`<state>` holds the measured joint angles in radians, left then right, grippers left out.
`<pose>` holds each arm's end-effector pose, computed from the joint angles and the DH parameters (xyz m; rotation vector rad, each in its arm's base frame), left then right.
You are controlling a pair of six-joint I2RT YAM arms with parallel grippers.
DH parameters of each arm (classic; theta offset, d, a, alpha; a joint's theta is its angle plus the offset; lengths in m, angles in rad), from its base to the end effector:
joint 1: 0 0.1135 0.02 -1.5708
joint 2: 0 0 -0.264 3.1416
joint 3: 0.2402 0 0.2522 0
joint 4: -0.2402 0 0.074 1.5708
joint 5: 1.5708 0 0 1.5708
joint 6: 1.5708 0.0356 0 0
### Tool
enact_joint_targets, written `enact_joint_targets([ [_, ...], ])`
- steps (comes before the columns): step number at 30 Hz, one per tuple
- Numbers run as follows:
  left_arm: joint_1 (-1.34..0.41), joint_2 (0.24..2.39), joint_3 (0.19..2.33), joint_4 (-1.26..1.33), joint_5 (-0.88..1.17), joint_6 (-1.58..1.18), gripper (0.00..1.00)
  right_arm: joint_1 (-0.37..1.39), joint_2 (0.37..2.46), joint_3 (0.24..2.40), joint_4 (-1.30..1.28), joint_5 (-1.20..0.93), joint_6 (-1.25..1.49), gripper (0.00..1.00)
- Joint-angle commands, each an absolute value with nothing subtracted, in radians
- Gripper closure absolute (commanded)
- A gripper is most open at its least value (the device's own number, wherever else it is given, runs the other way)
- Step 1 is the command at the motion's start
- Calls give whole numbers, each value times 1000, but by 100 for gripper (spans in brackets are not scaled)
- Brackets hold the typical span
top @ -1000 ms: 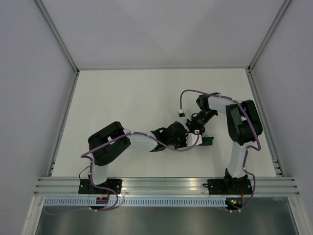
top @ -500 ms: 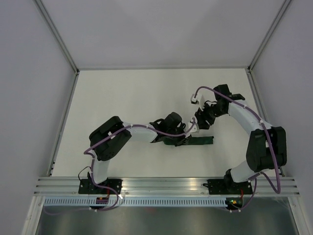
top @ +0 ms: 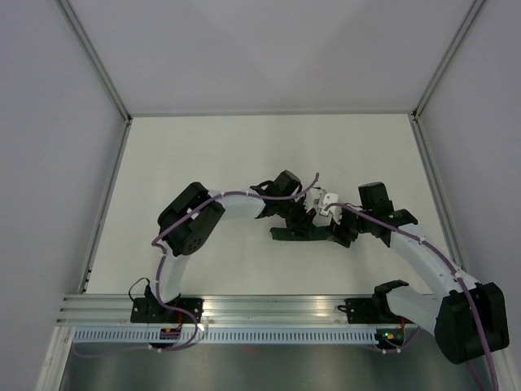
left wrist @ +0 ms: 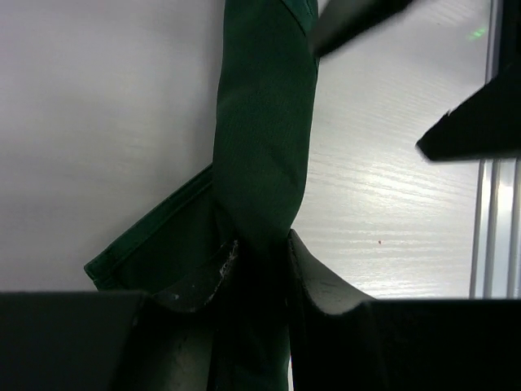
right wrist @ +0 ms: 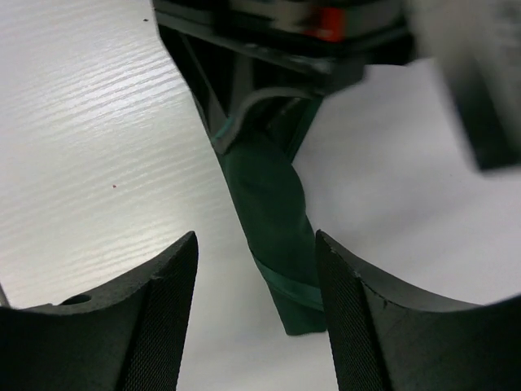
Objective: Fold the napkin, place the utensils inside, and roll it up
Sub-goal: Roll the napkin at the center of the board.
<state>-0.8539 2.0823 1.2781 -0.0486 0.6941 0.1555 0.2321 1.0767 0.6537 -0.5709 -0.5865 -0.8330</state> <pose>0.2647 -0.3384 0.1326 1.4813 1.9911 -1.1515 0.1895 0.0650 0.2132 -1.3958 1.9473 0.4787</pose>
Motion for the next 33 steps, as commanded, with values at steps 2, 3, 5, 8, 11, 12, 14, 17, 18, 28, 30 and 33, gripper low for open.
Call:
enact_joint_targets([
  [2, -847, 2186, 1304, -285, 715, 110, 91, 369, 1046, 545, -332, -447, -833, 33],
  [3, -845, 2194, 1313, -294, 719, 109, 91, 386, 1055, 542, -325, -434, -834, 33],
  [5, -842, 2207, 1324, -310, 729, 107, 91, 423, 1095, 541, -316, -419, -838, 33],
  [8, -841, 2220, 1333, -324, 735, 100, 90, 454, 1132, 531, -278, -379, -842, 32],
  [11, -836, 2227, 1339, -330, 738, 95, 89, 482, 1153, 511, -229, -344, -839, 31],
  [12, -836, 2229, 1342, -336, 738, 97, 88, 489, 1164, 512, -227, -338, -839, 31],
  [14, -836, 2230, 1348, -342, 741, 97, 87, 514, 1196, 517, -229, -325, -842, 32],
  [17, -834, 2230, 1358, -347, 735, 97, 85, 532, 1233, 518, -224, -311, -848, 33],
  [18, -836, 2232, 1361, -353, 733, 100, 85, 534, 1236, 517, -219, -310, -848, 33],
  [28, -824, 2191, 1376, -330, 719, 68, 56, 537, 1282, 525, -253, -285, -862, 73],
  [30, -815, 2180, 1374, -318, 718, 52, 52, 537, 1287, 531, -268, -287, -865, 78],
  [33, -795, 2155, 1368, -295, 732, 28, 48, 537, 1292, 535, -293, -287, -874, 82],
])
